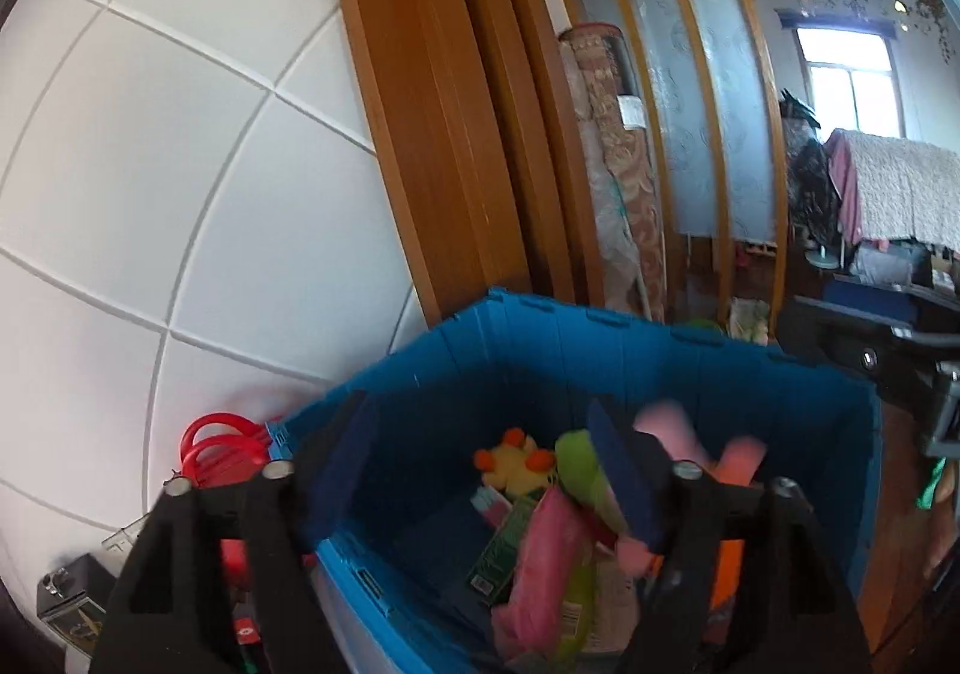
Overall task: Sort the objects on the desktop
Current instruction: 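Carry pink packet and pig plush over the blue bin and open both tools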
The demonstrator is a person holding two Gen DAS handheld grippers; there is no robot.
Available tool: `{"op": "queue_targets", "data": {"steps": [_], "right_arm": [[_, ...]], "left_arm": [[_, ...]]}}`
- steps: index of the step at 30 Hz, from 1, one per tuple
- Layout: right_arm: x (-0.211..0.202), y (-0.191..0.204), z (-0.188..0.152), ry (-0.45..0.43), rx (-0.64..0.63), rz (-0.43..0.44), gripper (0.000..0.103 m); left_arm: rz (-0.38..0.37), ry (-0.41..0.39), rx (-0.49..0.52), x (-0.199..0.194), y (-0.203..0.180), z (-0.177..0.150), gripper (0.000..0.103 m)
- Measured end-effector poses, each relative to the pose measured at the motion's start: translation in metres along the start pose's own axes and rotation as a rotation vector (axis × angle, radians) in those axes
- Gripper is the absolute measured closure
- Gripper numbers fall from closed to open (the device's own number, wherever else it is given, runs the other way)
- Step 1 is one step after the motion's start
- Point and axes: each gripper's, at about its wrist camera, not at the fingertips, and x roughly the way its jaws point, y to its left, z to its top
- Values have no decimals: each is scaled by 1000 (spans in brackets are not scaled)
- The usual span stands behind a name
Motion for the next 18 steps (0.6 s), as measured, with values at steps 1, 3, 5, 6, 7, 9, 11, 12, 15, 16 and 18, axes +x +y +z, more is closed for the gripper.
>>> {"op": "queue_targets", "data": {"steps": [1, 3, 5, 6, 7, 9, 11, 12, 15, 16, 18], "right_arm": [[-2, -3, 0, -3, 1, 4, 17], [-6, -6, -1, -13, 6, 8, 17], [-6, -14, -2, -21, 25, 28, 17], [-9, -16, -4, -30, 37, 40, 15], [-13, -15, -5, -39, 45, 47, 12], [-18, -13, -10, -53, 51, 69, 10], [-20, -9, -14, -56, 46, 91, 10], [-20, -6, -16, -53, 43, 103, 10], [-23, 8, -23, -46, 40, 164, 10], [-25, 13, -25, -49, 38, 181, 10], [-30, 27, -29, -56, 26, 218, 10]], "left_arm": [[11, -1, -7, -2, -1, 0, 25], [51, 7, -7, -3, -3, -2, 23], [130, 14, 16, -3, -10, -7, 23], [163, 16, 27, -5, -17, -8, 23], [202, 17, 39, -10, -22, -13, 22], [235, 24, 38, -21, -29, -21, 22], [238, 27, -7, -32, -19, -34, 22], [245, 29, -44, -39, -10, -39, 22], [305, 23, -135, -63, 15, -56, 22], [333, 22, -158, -71, 23, -62, 22], [364, 39, -206, -85, 44, -73, 22]]}}
